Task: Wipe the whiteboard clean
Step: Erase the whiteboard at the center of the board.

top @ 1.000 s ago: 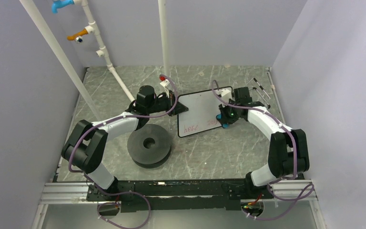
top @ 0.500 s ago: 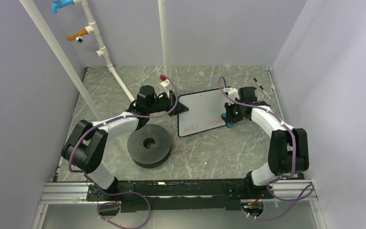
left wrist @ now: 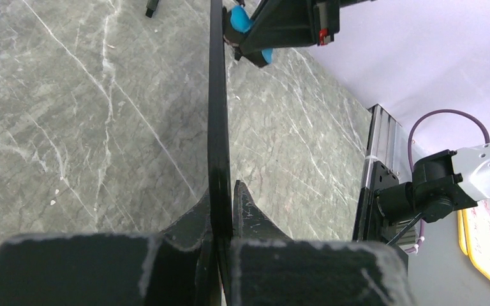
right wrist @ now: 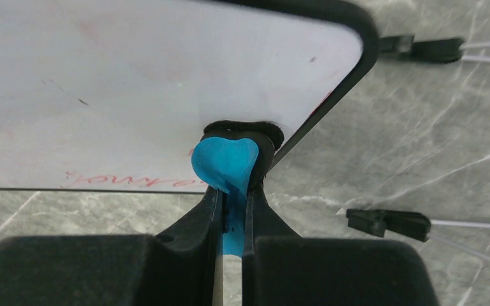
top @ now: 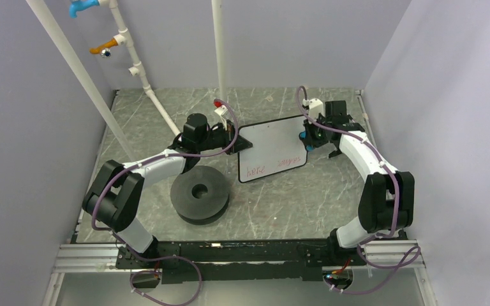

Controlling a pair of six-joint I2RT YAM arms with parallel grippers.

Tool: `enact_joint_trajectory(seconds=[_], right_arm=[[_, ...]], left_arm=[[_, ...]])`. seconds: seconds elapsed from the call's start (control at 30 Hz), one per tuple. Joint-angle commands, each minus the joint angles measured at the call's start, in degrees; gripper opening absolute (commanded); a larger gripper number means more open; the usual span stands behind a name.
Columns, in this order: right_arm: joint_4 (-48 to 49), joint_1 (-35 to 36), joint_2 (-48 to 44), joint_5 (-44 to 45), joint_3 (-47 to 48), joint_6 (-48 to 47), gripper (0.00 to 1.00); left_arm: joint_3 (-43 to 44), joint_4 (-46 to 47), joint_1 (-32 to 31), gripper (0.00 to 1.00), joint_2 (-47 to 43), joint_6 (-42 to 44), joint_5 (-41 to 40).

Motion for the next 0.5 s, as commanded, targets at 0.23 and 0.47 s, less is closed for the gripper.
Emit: enact_joint_trajectory(seconds=[0.23,0.47], right_arm=[[-3.2,5.0,2.9,-7.2,-1.3,-4.8,0.0],[-2.7,5.1,3.2,-4.0,0.4,-3.5,0.0]], left_arm=[[3.9,4.0,-1.7,0.0,-0.9,-2.1,9.2],[3.7,3.9,-1.7,0.0,-1.1,-2.1,9.2]])
